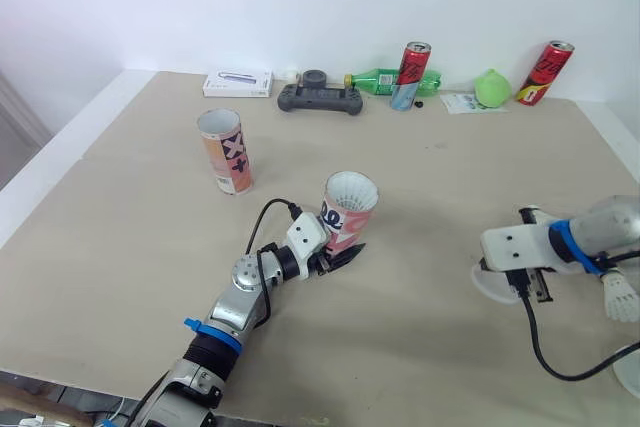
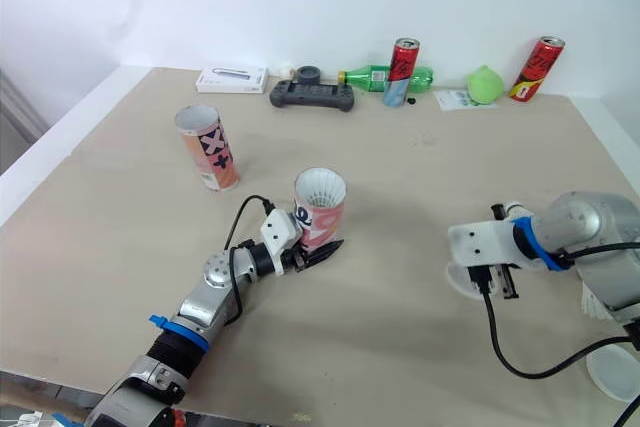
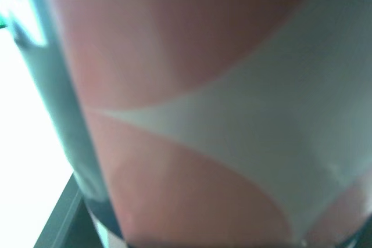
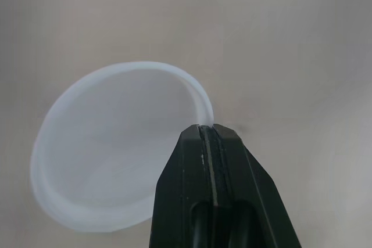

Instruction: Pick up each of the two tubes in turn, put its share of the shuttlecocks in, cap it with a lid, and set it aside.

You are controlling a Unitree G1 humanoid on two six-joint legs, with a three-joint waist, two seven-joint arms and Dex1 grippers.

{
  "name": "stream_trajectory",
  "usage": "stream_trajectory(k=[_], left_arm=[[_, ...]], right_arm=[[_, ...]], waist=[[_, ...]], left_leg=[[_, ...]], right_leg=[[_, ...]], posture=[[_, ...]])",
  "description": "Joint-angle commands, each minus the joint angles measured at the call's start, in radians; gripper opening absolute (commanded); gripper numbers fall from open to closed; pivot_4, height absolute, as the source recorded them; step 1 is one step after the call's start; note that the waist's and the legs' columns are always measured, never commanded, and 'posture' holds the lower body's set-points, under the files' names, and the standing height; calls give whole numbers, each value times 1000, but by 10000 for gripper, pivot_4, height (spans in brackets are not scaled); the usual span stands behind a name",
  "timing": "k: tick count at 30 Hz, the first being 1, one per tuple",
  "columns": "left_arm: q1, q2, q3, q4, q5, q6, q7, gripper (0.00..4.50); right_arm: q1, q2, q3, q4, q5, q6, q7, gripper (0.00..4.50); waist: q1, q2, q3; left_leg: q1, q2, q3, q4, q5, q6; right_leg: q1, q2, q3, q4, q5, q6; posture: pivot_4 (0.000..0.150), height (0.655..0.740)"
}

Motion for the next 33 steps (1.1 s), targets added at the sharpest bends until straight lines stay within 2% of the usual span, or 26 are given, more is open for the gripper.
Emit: stream_trajectory(k=[1,5,8,10,13,17,19,20,22,23,24,25,33], left_arm=[[-4,1,2,-13,6,-13,4,28327],[-5,3,2,-12,6,-13,2,28327],[-4,3,3,-12,5,-13,2,28327],[-4,3,3,-12,4,-13,3,28327],[-3,3,3,-15,5,-11,5,28327],[-3,1,4,-14,5,-12,8,28327],[-5,-1,4,-11,6,-13,10,28327],[-4,-1,4,-11,6,-14,11,28327],[-6,-3,4,-9,7,-14,13,28327],[-7,-3,4,-9,7,-14,14,28327],[-9,-3,4,-6,7,-14,14,28327],[-9,-3,4,-5,7,-15,14,28327],[-31,1,14,14,10,-24,18,28327]], right_arm=[[-9,-3,-10,-8,9,1,24,391],[-30,8,7,26,1,0,47,391],[-47,18,16,48,-4,-9,56,9806],[-53,22,18,55,-8,-12,60,19920],[-68,23,25,59,-11,-5,78,29557],[-66,24,30,56,-11,1,99,29557],[-54,22,39,60,-20,2,108,24023],[-49,21,41,60,-21,4,114,18526],[-41,18,47,62,-20,16,132,12985],[-39,21,48,65,-20,18,137,9243],[-41,25,51,71,-22,20,142,3218],[-44,28,55,76,-24,21,148,217],[-147,53,34,97,24,65,192,217]], waist=[[0,0,0],[0,0,0],[0,0,0],[0,0,0],[0,0,0],[0,0,0],[0,0,0],[0,0,0],[0,-1,0],[0,-2,0],[0,-2,0],[0,-2,0],[-1,-3,0]], left_leg=[[0,0,0,0,0,0],[0,0,0,0,0,0],[0,0,0,0,0,0],[0,0,0,0,0,0],[0,0,0,0,0,0],[0,0,0,0,0,0],[0,0,0,0,0,0],[0,0,0,0,0,0],[1,0,0,0,0,0],[1,0,0,0,0,0],[1,0,0,1,0,0],[1,0,0,1,0,0],[1,0,0,2,0,0]], right_leg=[[0,0,0,0,0,0],[0,0,0,0,0,0],[0,0,0,0,0,0],[0,0,0,0,0,0],[0,0,0,0,0,0],[0,0,0,0,0,0],[0,0,0,0,0,0],[1,0,0,0,0,0],[1,0,0,0,0,0],[1,0,0,0,0,-1],[1,0,0,0,0,-1],[1,0,0,0,0,-2],[2,0,0,0,0,-4]], posture=[[1500,7395],[1500,7395],[1500,7395],[1500,7395],[1500,7395],[1500,7395],[1500,7395],[1500,7395],[1500,7395],[1500,7395],[1500,7395],[1500,7395],[1500,7395]])
